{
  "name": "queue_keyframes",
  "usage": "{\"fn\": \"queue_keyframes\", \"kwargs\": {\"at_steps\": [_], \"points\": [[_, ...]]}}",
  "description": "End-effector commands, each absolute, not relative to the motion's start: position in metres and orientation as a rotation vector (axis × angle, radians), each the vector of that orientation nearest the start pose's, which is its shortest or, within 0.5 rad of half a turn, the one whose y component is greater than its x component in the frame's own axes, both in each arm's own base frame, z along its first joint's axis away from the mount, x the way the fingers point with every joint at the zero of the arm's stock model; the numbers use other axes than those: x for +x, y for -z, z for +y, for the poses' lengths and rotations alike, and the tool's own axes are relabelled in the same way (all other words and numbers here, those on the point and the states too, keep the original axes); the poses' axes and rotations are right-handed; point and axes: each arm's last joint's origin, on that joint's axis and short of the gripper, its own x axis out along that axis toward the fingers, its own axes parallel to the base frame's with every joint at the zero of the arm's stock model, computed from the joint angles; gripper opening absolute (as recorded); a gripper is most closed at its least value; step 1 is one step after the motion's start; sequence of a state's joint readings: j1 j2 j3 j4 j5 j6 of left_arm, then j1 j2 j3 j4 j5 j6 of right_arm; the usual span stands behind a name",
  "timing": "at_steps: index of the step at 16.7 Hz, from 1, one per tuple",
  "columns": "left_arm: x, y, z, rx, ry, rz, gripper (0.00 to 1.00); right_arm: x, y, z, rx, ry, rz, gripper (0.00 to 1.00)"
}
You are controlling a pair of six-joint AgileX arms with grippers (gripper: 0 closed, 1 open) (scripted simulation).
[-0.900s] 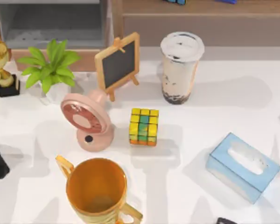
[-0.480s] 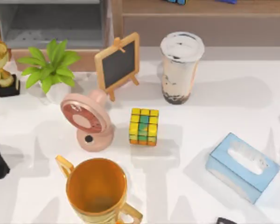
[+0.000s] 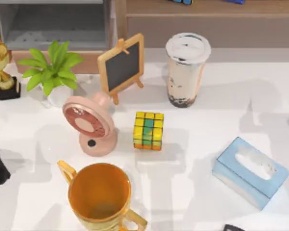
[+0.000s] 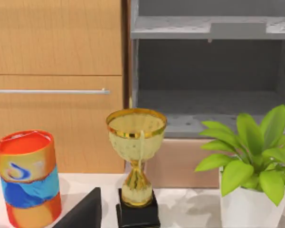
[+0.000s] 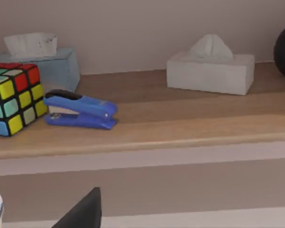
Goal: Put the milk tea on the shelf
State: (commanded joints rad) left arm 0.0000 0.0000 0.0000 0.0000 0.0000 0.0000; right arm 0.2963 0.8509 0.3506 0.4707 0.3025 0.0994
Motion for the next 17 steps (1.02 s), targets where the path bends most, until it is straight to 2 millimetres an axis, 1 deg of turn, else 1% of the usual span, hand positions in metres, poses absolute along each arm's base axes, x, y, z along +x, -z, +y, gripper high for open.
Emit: {"fn": "queue_keyframes", "kwargs": {"at_steps": [3,5,7,10,12,14,15,17], "points": [[0.106,-0.160,-0.001,0.000,0.000,0.000,1.00,0.227,-0.221,0.088,0.087,0.003,0.082,1.00],[0.106,-0.160,-0.001,0.000,0.000,0.000,1.00,0.249,-0.206,0.122,0.083,0.005,0.115,1.00],[0.106,-0.160,-0.001,0.000,0.000,0.000,1.00,0.263,-0.185,0.157,0.071,0.007,0.143,1.00],[0.106,-0.160,-0.001,0.000,0.000,0.000,1.00,0.270,-0.148,0.206,0.040,0.012,0.176,1.00],[0.106,-0.160,-0.001,0.000,0.000,0.000,1.00,0.268,-0.126,0.230,0.016,0.014,0.190,1.00],[0.106,-0.160,-0.001,0.000,0.000,0.000,1.00,0.265,-0.111,0.246,-0.002,0.016,0.196,1.00],[0.106,-0.160,-0.001,0.000,0.000,0.000,1.00,0.263,-0.106,0.250,-0.007,0.017,0.198,1.00],[0.106,-0.160,-0.001,0.000,0.000,0.000,1.00,0.263,-0.104,0.252,-0.010,0.017,0.198,1.00]]}}
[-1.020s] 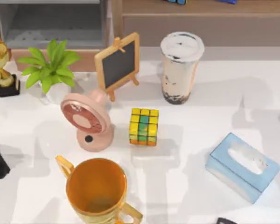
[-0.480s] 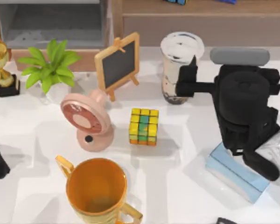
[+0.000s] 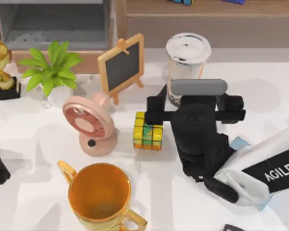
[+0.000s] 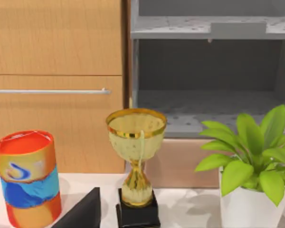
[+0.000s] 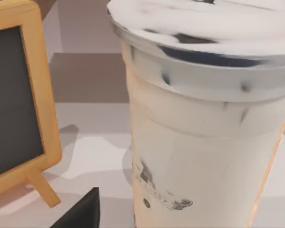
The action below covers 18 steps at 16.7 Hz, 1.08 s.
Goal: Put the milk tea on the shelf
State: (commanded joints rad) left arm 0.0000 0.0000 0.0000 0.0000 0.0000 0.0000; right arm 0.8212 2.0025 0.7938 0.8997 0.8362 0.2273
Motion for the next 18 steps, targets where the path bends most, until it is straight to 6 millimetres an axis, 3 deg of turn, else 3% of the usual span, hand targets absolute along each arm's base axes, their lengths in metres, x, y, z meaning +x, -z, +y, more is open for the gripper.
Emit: {"fn": "queue_keyframes", "kwargs": {"at_steps": [5,13,18], "points": [[0.106,-0.160,-0.001,0.000,0.000,0.000,1.00,0.268,-0.104,0.251,-0.011,0.018,0.200,1.00],[0.106,-0.160,-0.001,0.000,0.000,0.000,1.00,0.336,-0.090,0.251,-0.010,0.017,0.198,1.00],[0.106,-0.160,-0.001,0.000,0.000,0.000,1.00,0.341,-0.089,0.251,-0.010,0.017,0.198,1.00]]}}
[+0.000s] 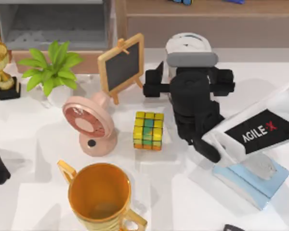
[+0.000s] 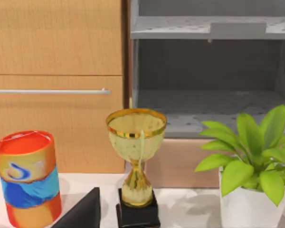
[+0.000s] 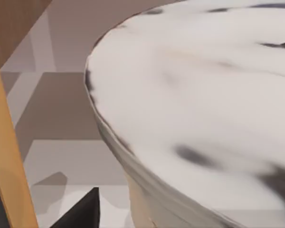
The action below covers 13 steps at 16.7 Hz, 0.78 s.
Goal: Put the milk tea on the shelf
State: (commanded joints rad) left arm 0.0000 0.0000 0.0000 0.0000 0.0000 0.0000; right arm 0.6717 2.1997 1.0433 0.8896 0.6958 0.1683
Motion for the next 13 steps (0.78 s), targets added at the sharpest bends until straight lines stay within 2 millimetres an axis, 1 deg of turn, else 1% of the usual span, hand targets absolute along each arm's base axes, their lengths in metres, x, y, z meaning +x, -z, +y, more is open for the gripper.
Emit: {"fn": "queue_keyframes", "kwargs": {"at_steps": [13], "points": [[0.1057,-0.1600,-0.0012,0.000,0.000,0.000,1.00,0.3413,-0.0885,0.2505,-0.010,0.017,0.198,0.02]]}}
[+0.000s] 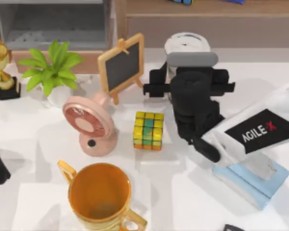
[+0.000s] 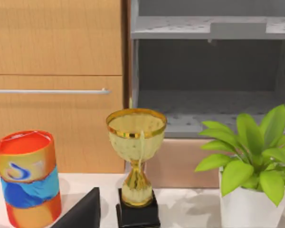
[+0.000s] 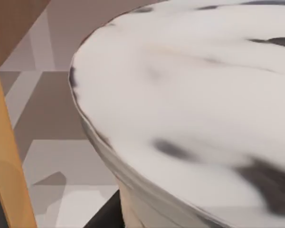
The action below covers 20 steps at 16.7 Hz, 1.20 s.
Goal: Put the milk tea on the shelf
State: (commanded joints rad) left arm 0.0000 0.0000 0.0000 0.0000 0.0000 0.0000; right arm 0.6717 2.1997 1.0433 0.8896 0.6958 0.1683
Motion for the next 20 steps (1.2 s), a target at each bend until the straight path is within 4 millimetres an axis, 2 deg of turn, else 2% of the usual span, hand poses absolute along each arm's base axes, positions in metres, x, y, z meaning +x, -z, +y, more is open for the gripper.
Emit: {"fn": "queue_keyframes", "kwargs": {"at_steps": [18,20], "points": [[0.106,-0.160,-0.001,0.000,0.000,0.000,1.00,0.340,-0.097,0.251,-0.009,0.016,0.200,0.00],[0.106,-0.160,-0.001,0.000,0.000,0.000,1.00,0.344,-0.114,0.254,0.023,0.011,0.155,0.00]]}}
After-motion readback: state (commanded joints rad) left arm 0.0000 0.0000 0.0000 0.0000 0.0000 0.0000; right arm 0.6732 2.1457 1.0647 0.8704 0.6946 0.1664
